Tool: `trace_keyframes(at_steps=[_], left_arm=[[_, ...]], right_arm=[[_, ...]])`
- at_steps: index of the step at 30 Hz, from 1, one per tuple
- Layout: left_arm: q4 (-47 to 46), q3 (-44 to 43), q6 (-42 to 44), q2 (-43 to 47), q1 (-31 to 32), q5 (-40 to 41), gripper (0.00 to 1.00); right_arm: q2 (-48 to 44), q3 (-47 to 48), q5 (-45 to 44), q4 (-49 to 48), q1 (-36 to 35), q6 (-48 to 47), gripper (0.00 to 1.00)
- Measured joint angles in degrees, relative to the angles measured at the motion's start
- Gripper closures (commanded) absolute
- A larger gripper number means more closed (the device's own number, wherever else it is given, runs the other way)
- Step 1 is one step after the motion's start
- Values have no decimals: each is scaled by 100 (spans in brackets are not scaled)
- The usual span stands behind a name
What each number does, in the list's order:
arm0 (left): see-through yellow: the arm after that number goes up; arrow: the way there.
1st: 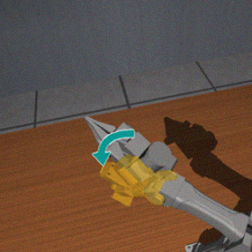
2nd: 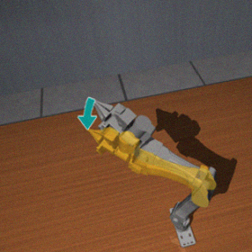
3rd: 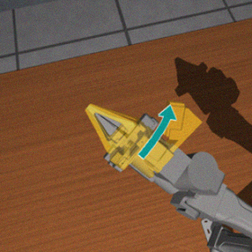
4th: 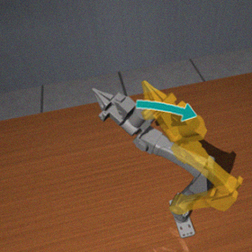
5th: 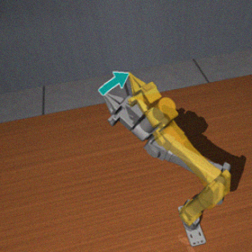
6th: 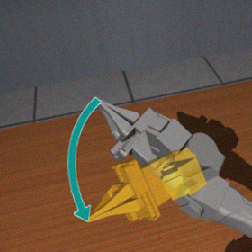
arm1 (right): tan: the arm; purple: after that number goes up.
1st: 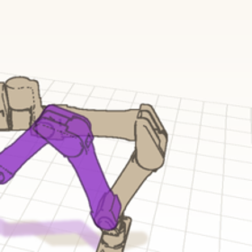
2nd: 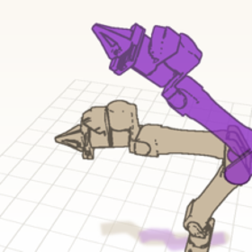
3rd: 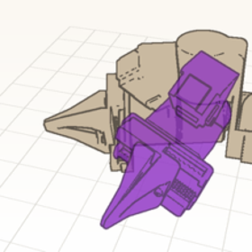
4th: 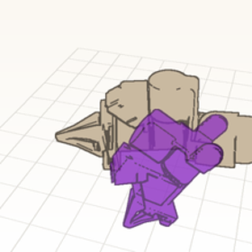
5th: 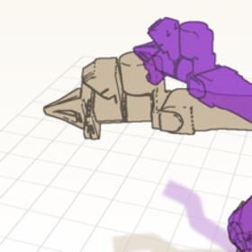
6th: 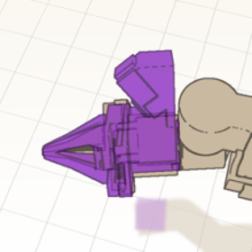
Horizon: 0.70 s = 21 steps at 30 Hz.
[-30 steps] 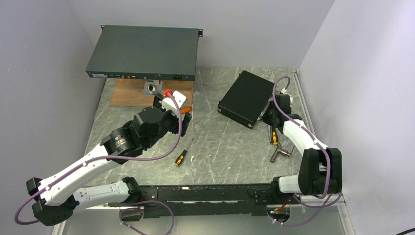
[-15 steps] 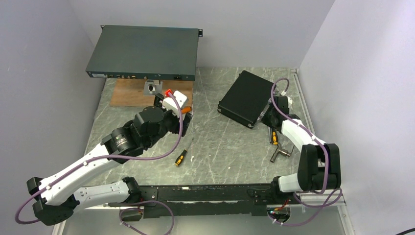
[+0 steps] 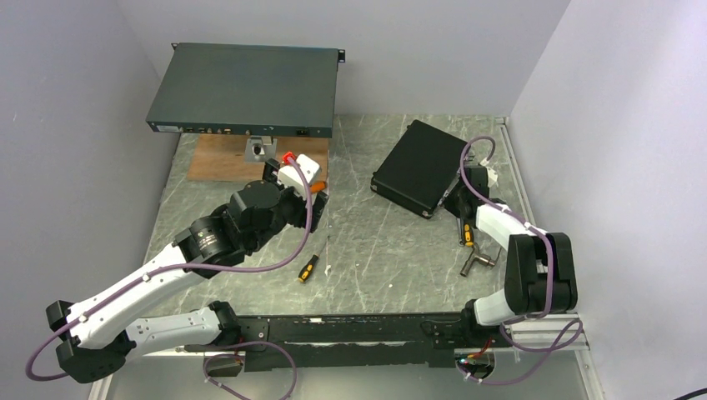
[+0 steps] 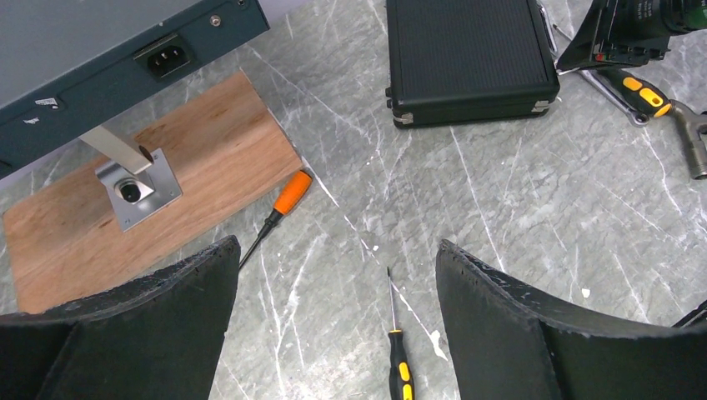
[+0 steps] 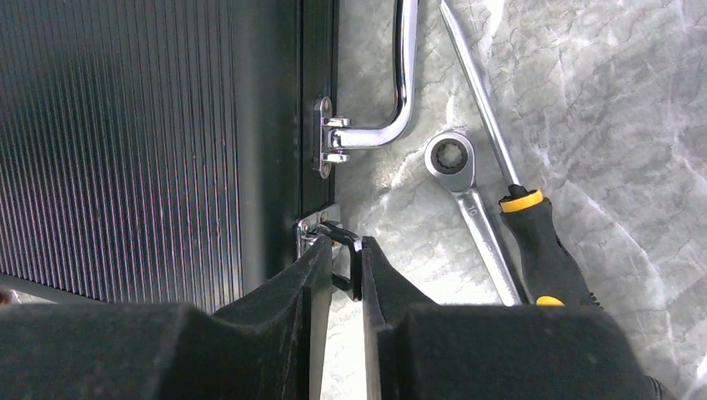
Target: Pack up texas hold em set
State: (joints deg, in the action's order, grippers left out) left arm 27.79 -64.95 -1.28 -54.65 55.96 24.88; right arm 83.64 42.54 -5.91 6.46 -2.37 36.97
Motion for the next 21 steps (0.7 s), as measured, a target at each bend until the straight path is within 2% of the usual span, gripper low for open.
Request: trace_keyframes(at_steps=[5,8,14,21], left_arm=[[37,-11,0,-26,13,4,11],[61,-11,0,-39,17,9,11],[76,-35,0,-39,28,28,11],[79,-44,2,-37,39,52,11]], right_arm=[[-55,-221,-9,-315,4,208,78],[-127,-356,-46,-461,4,304,71],[-382,-791,-160,-872,39,498,65],[-376,-859,-129,-997,98,673,66]])
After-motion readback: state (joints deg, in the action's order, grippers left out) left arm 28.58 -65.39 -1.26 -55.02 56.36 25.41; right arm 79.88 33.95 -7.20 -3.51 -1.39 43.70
